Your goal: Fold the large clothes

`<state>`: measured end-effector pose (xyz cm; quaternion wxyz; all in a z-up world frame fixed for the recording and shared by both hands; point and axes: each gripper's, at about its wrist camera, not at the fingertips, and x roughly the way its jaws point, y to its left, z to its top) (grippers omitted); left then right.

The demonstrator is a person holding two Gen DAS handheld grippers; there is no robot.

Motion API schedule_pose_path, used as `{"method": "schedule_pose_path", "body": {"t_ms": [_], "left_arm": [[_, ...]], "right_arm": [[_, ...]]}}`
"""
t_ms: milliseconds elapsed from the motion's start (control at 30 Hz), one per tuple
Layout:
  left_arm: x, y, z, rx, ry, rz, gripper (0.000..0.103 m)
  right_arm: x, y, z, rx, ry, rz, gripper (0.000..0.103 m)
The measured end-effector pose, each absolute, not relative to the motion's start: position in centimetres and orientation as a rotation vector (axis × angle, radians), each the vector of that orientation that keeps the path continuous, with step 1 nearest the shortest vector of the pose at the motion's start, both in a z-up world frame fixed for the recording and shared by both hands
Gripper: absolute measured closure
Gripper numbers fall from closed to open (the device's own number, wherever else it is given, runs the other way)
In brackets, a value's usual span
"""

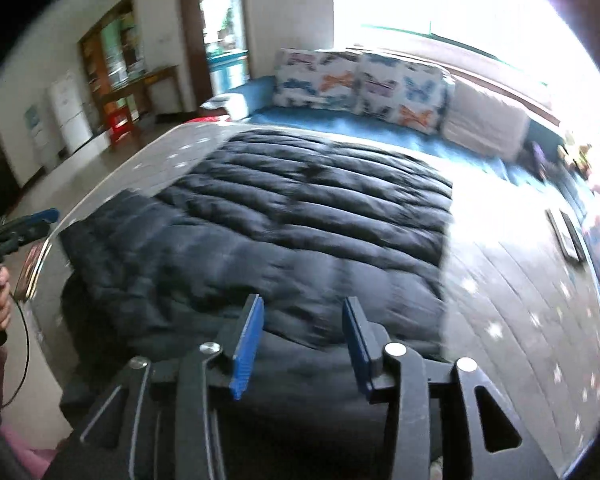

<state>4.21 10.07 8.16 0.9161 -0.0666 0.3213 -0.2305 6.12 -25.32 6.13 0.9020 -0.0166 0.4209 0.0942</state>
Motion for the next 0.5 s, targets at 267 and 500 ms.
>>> {"method": "schedule_pose_path", "body": {"t_ms": [267,500], "left_arm": [[9.8,3.4,8.1,0.013,0.695,-0.538,0.032],[10.9,2.6,2.4,0.066,0.8,-0.505,0.033]], "right_arm": [[7.1,-30.4,3.7,0.037,0.9,0.14,0.055],[6.2,-31.0,0.8,0.04,0.892,0.187,0.055]]}}
